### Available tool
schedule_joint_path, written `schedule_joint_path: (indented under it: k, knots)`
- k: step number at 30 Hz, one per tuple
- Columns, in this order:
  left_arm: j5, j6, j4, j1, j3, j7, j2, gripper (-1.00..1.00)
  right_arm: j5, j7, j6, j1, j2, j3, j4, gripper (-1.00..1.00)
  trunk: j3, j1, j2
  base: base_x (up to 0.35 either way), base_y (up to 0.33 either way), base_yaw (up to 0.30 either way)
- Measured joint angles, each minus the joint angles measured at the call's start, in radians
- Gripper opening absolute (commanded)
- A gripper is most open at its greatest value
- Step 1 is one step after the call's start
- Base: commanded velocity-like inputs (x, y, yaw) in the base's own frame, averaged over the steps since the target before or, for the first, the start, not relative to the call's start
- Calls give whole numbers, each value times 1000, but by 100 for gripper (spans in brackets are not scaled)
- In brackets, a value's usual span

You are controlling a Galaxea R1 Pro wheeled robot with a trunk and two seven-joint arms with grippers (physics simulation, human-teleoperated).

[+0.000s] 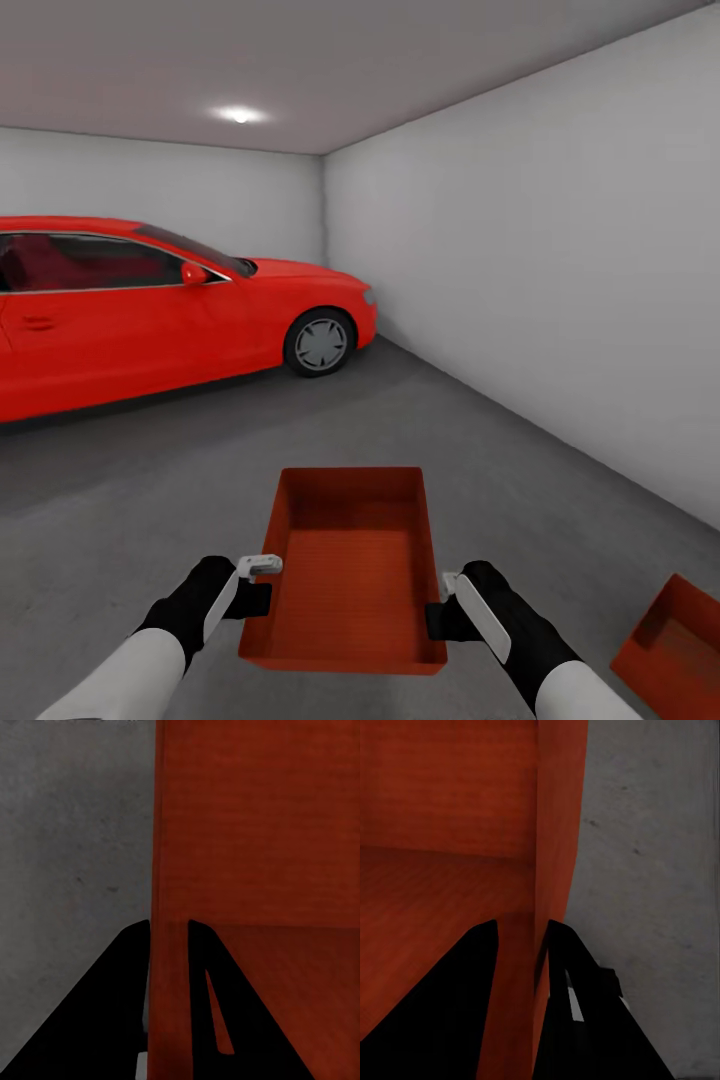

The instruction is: Move the two storage containers from the living room to the garage. In the garage, place one container on the floor and stack the other container on top of it (either order is fine).

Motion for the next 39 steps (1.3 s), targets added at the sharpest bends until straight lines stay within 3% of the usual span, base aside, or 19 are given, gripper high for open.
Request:
schedule_joint_path:
  k: [39]
  knots:
    - [0,0,0,0,0,0,0,-100,0,0,0,0,0,-1,0,-100,0,0,0,0,0,-275]
